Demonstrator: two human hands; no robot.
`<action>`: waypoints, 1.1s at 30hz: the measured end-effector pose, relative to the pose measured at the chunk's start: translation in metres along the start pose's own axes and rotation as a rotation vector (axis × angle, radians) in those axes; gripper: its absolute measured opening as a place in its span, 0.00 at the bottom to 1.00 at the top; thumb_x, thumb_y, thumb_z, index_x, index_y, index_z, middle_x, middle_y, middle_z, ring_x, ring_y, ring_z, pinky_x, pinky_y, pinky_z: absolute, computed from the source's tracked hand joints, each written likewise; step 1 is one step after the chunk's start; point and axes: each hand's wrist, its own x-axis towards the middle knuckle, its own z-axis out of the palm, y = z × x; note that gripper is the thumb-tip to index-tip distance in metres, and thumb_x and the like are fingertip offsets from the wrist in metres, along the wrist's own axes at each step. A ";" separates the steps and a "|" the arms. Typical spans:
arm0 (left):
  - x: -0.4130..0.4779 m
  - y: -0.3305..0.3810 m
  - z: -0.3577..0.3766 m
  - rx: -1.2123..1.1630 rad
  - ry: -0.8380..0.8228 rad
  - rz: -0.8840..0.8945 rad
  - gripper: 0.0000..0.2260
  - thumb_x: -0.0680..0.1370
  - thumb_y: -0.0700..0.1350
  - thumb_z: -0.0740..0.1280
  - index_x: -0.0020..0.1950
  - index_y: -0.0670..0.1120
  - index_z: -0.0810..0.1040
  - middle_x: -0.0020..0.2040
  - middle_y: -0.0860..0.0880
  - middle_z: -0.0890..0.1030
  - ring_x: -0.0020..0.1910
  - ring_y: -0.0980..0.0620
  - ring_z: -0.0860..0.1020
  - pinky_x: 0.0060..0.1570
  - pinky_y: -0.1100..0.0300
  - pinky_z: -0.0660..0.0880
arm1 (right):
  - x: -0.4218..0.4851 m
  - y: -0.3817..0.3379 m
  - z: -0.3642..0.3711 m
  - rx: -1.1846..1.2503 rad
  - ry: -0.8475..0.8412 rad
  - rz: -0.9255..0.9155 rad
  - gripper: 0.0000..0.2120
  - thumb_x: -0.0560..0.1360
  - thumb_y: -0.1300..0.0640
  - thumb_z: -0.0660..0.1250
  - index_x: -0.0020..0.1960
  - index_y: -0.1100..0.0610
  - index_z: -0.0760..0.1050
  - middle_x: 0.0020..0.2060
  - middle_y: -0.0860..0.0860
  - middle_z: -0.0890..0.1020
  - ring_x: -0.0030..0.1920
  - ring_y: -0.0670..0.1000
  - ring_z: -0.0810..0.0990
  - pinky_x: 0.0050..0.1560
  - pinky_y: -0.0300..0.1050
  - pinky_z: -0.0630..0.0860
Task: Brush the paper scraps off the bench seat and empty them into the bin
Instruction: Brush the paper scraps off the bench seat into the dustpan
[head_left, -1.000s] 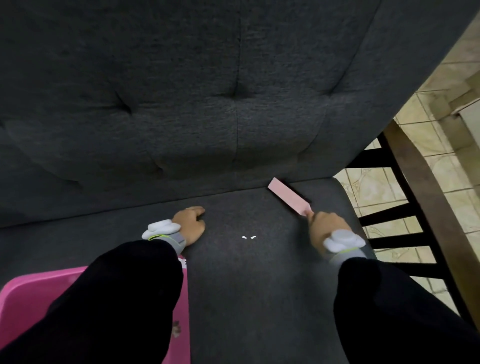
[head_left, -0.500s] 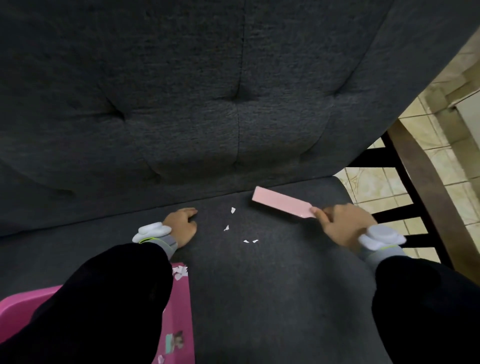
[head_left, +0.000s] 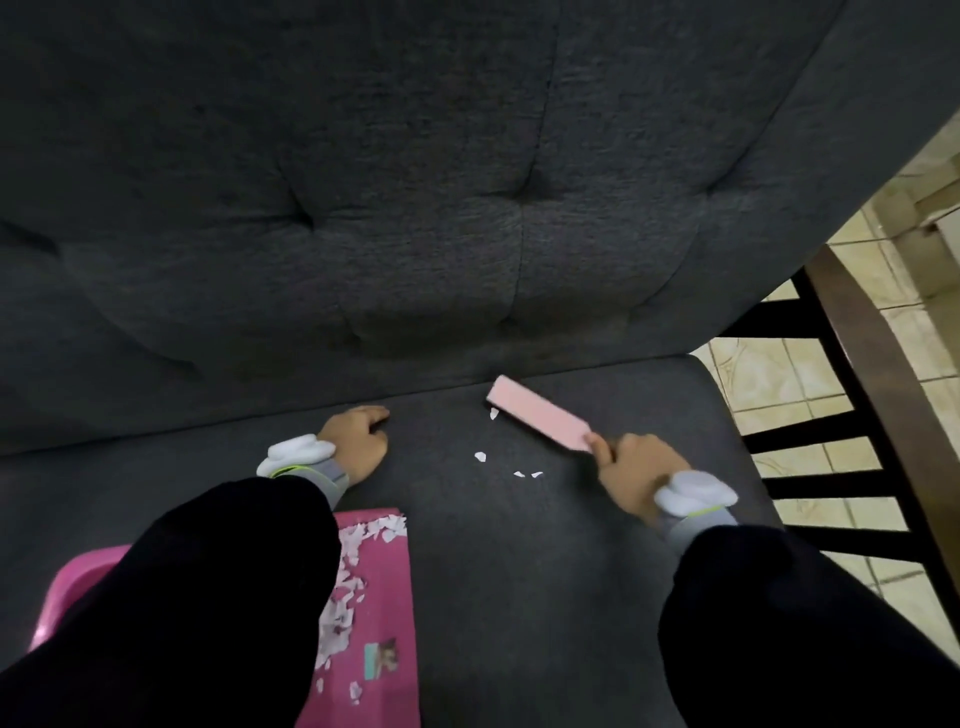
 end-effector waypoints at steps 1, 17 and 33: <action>-0.004 -0.002 -0.004 -0.006 0.011 -0.001 0.19 0.76 0.39 0.61 0.67 0.46 0.73 0.69 0.49 0.72 0.69 0.49 0.69 0.66 0.63 0.62 | -0.006 -0.007 0.005 0.013 -0.020 -0.030 0.27 0.80 0.40 0.47 0.52 0.56 0.78 0.52 0.60 0.81 0.53 0.61 0.79 0.52 0.48 0.73; -0.155 -0.047 -0.076 -0.346 0.233 0.022 0.12 0.76 0.37 0.60 0.54 0.45 0.81 0.52 0.48 0.83 0.54 0.51 0.78 0.46 0.71 0.66 | -0.112 -0.107 0.004 0.524 -0.166 -0.153 0.30 0.79 0.42 0.53 0.24 0.56 0.70 0.20 0.49 0.73 0.25 0.50 0.71 0.30 0.40 0.65; -0.196 -0.137 -0.070 -0.179 0.437 -0.413 0.26 0.72 0.40 0.67 0.69 0.43 0.66 0.67 0.37 0.67 0.61 0.34 0.71 0.60 0.47 0.68 | -0.142 -0.134 0.029 0.546 -0.236 -0.182 0.27 0.79 0.43 0.54 0.26 0.56 0.69 0.23 0.53 0.71 0.20 0.50 0.67 0.17 0.34 0.61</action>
